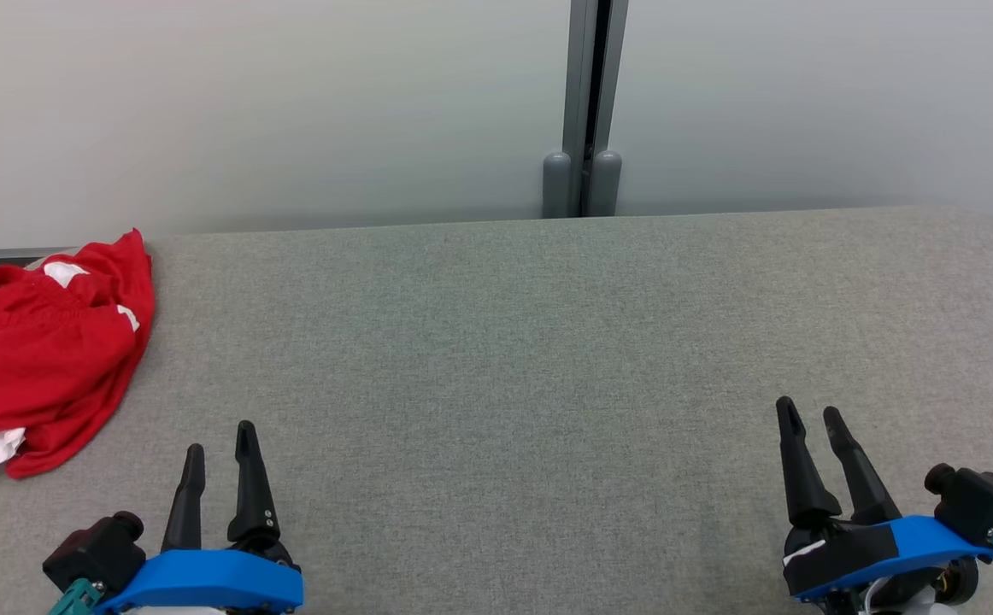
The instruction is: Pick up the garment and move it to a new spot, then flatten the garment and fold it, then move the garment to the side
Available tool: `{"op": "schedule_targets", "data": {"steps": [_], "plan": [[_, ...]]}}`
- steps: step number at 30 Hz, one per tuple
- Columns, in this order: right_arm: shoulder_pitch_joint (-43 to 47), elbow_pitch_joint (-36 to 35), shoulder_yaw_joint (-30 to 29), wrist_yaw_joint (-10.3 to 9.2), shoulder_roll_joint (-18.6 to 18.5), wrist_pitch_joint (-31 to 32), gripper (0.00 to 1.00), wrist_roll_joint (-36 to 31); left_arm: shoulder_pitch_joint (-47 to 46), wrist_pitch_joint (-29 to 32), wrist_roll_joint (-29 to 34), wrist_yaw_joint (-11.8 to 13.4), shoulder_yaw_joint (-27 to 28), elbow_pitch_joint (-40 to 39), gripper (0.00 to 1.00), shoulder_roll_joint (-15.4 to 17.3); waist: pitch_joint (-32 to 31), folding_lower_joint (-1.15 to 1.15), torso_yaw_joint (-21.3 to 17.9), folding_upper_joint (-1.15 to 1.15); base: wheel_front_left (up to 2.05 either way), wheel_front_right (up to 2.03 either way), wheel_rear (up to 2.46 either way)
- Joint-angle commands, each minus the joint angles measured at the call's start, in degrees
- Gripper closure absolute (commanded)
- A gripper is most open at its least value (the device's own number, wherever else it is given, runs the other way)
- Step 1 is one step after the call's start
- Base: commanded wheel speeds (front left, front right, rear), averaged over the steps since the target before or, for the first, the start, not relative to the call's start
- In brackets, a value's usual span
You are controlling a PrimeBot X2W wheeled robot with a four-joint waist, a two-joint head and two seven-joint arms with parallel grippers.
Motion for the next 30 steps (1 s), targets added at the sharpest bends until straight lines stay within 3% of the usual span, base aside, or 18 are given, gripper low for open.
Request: {"op": "schedule_targets", "data": {"steps": [1, 30], "plan": [[-1.07, -0.44, 0.01, 0.11, -0.42, -0.56, 0.00, -1.23, -0.06, -0.39, 1.27, 0.10, -0.02, -0.39, 0.00, 0.41, 0.01, 0.00, 0.02, 0.00, 0.00, 0.00, 0.00], [-0.95, 0.26, 1.53, 0.13, -0.51, -4.66, 0.00, -18.36, 1.07, -4.51, 15.00, -0.14, 0.01, 4.80, 0.00, 0.44, 0.30, 0.00, 0.27, 0.00, 0.00, 0.00, 0.00]]}}
